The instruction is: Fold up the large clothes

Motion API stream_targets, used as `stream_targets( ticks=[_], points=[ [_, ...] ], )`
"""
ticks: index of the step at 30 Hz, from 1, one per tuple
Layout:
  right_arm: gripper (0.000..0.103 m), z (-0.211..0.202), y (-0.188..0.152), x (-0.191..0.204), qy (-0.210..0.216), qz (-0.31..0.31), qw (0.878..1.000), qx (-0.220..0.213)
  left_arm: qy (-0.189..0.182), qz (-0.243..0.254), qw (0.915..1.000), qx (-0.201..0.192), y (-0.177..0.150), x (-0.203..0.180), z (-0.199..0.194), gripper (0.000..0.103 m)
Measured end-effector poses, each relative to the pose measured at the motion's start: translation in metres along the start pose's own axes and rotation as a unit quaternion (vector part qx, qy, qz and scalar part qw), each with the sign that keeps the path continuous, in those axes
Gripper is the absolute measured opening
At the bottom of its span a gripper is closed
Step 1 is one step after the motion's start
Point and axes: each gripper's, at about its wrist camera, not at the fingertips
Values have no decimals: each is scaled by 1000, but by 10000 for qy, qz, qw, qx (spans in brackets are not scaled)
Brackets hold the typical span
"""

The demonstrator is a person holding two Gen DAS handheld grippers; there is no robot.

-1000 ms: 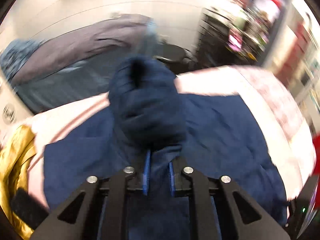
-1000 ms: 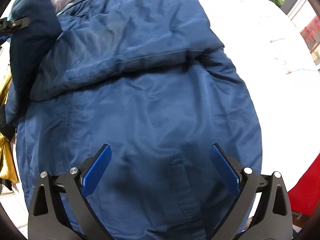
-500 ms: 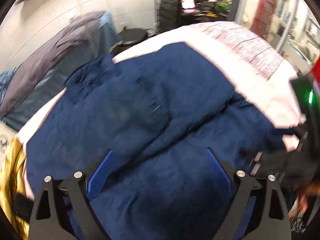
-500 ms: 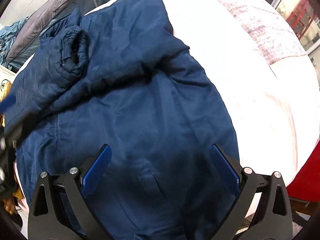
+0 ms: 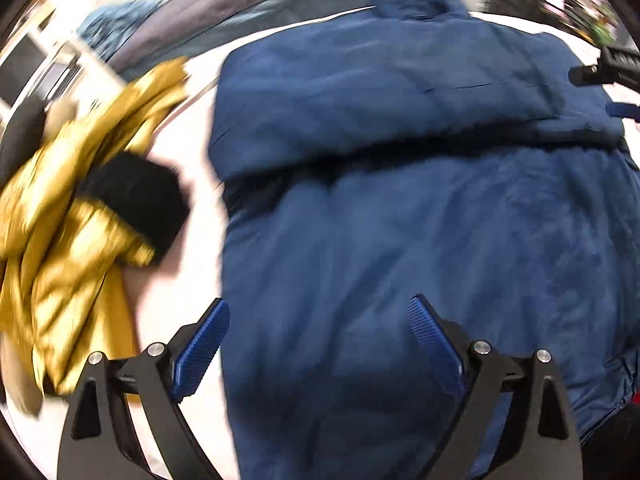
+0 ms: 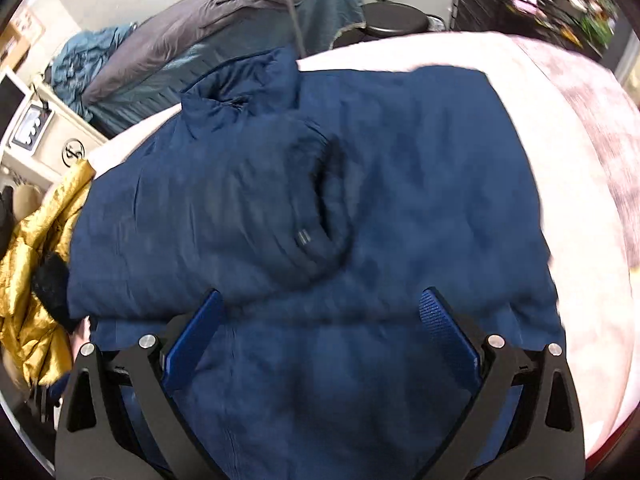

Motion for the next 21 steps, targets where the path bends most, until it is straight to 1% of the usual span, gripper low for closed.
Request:
stream_targets(
  ticks=[3, 4, 6, 8, 10, 11, 14, 17, 21],
  points=[
    [96, 0, 11, 12, 167, -82, 9998, 37, 66, -416, 9991, 63, -20, 26, -1, 89],
    [96, -1, 10, 12, 162, -159, 9997, 40, 86, -519, 9986, 109, -27, 34, 0, 89],
    [96, 1, 2, 12, 89, -312, 9994, 133, 112, -749, 9968, 249, -42, 53, 6, 89],
    [96, 6, -10, 5, -12, -331, 9991, 252, 108, -925, 9949, 380, -55, 70, 10, 89],
    [96, 6, -33, -16, -114, -200, 9987, 445, 86, -1031, 9937, 422, -65, 85, 13, 89],
    [96, 3, -41, -23, -155, -143, 9986, 485, 75, -1050, 9935, 434, -68, 90, 14, 89],
    [96, -6, -71, -60, -450, 96, 9973, 567, -20, -1044, 9931, 525, -77, 103, 20, 89],
    [96, -22, -101, -107, -818, 482, 9936, 609, -150, -879, 9946, 534, -80, 106, 23, 89],
    [96, -34, -136, -152, -1058, 919, 9873, 755, -454, -719, 9951, 498, -82, 100, 27, 90]
  ],
)
Point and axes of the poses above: each gripper's, at about its wrist camera, not at the fingertips, and z roughly the way its jaws point, x to its left, y to its top, and after that the axes turned 1 degree about x, right-handed
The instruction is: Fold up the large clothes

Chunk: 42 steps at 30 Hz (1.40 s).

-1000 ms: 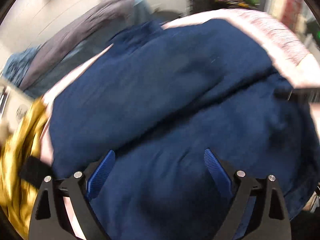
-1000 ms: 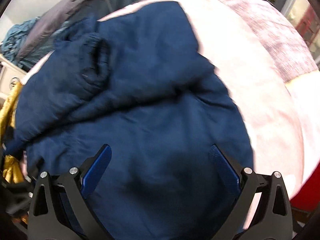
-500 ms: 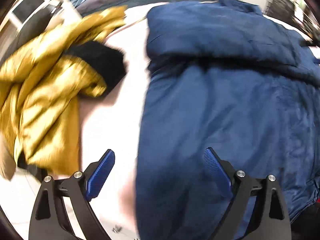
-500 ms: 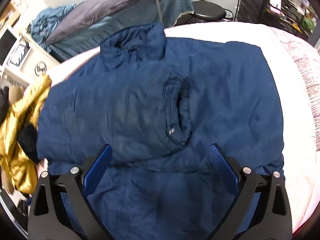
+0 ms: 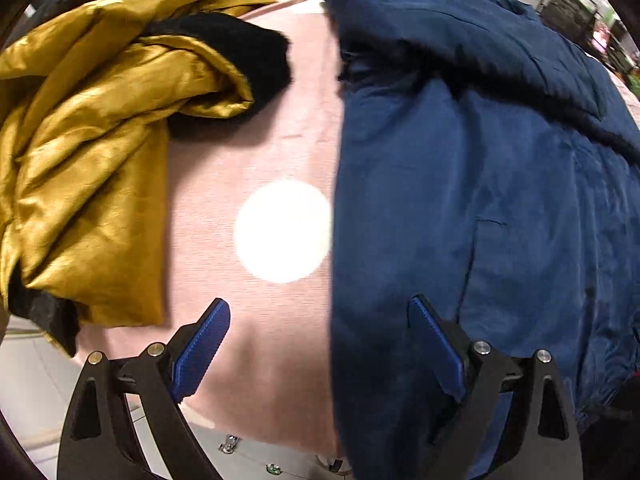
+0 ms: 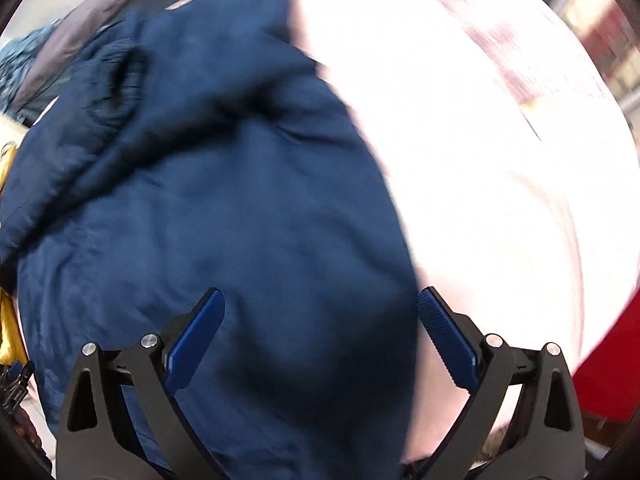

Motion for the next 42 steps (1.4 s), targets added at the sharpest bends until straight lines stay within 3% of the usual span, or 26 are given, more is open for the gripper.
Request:
stream_targets(
  ticks=[2, 9, 14, 19, 26, 31, 35, 38, 42],
  points=[
    [96, 4, -14, -15, -39, 103, 9998, 164, -131, 42, 9999, 96, -2, -3, 6, 91],
    [96, 21, -76, -29, 563, 261, 9942, 883, -472, 164, 9979, 418, -32, 2, 17, 91],
    [96, 21, -111, -26, 868, 106, 9900, 1110, -958, -403, 9923, 672, -59, 22, 13, 91],
    [84, 17, -117, -34, 1092, 70, 9860, 1256, -1409, -968, 9828, 702, -87, 41, 9, 89],
    [83, 12, -105, -37, 1355, 83, 9800, 1452, -1722, -1191, 9757, 644, -79, 56, 9, 85],
    [83, -1, -97, -65, 1599, 472, 9772, 1315, -2179, -1782, 9588, 371, -73, 88, -14, 87],
    [83, 2, -97, -65, 1835, 331, 9726, 1389, -2191, -1231, 9644, 817, -75, 64, -3, 87],
    [83, 7, -97, -54, 1705, 36, 9744, 1464, -2401, -801, 9613, 1090, -82, 33, 11, 88],
    [83, 18, -96, -43, 1500, -177, 9771, 1501, -2118, -646, 9690, 1098, -83, 7, 32, 92]
  ],
)
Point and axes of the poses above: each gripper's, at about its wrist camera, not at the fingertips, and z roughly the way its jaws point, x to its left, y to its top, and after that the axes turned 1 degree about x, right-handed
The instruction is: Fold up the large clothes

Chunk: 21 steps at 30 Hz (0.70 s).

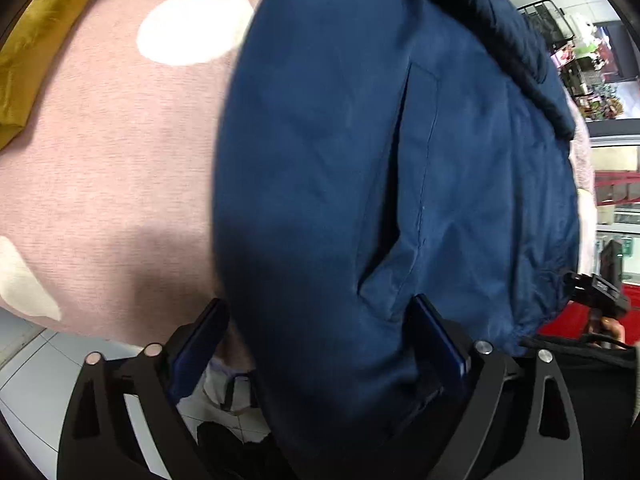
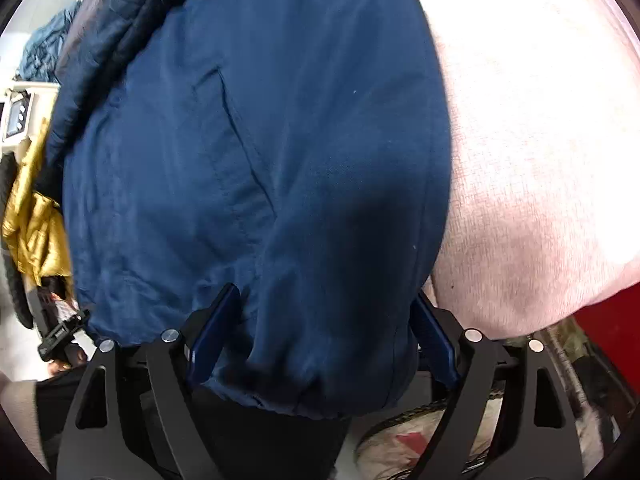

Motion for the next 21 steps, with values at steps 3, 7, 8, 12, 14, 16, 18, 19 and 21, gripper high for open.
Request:
stream_targets(
  ticks=[3, 7, 8, 12, 14, 16, 18, 19, 21],
  points=[
    [81, 1, 2, 0, -62, -172, 9998, 56, 13, -48, 10000, 39, 0, -4, -1, 84],
    [43, -5, 0, 6, -98, -454, 9989, 91, -417, 10, 9986, 324, 1, -6, -9, 41],
    [38, -9, -1, 6, 61, -482, 9988, 82, -415, 59, 9985, 358, 1, -8, -11, 35],
    [24, -22, -4, 12, 209, -673, 9975, 54, -370, 397, 9975, 444, 0, -17, -23, 26],
    [22, -28, -6, 11, 294, -675, 9973, 23, -391, 511, 9968, 466, -3, -16, -29, 24],
    [20, -33, -12, 13, 400, -639, 9971, -14, -408, 578, 9964, 473, -5, -18, -33, 23],
    [20, -38, -18, 12, 449, -608, 9971, -4, -395, 655, 9958, 506, -9, -16, -37, 23],
    [19, -37, -22, 13, 463, -574, 9973, 8, -383, 641, 9959, 519, -7, -22, -35, 23],
    [19, -43, -23, 8, 506, -480, 9976, 42, -470, 397, 9967, 531, -2, -31, -29, 23]
  ],
)
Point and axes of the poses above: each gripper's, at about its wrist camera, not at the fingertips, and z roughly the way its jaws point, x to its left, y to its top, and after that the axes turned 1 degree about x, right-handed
